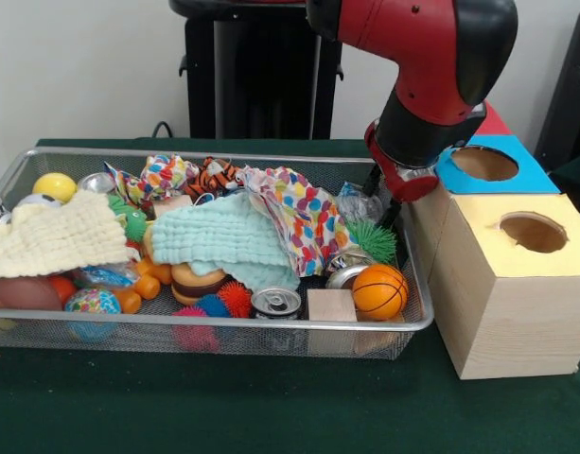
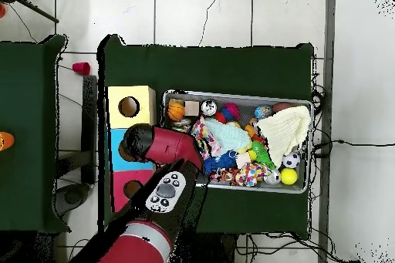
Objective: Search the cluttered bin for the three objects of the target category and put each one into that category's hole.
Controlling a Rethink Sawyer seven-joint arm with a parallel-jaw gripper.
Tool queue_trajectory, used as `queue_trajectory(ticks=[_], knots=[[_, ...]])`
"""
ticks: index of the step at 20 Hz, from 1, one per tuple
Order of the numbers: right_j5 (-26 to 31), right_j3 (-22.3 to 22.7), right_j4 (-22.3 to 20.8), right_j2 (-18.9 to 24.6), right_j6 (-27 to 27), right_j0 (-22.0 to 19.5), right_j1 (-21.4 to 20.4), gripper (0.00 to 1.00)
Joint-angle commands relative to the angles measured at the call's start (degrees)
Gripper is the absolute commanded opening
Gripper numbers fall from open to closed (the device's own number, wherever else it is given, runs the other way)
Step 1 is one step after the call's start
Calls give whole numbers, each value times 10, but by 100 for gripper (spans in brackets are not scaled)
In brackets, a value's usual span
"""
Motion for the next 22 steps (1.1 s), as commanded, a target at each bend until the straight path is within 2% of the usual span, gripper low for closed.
queue_trajectory(ticks=[1, 5, 7, 8, 11, 16, 22], knots=[[100, -72, -47, 10, 69, 1, 111, 100], [138, -74, -52, 2, 63, 2, 100, 100], [166, -87, -53, -5, 74, 3, 111, 100], [173, -99, -57, -16, 87, 9, 125, 100], [135, -122, -62, -50, 129, 27, 178, 100], [123, -185, -80, -173, 234, 87, 294, 100], [99, -196, -33, -203, 250, 98, 337, 100]])
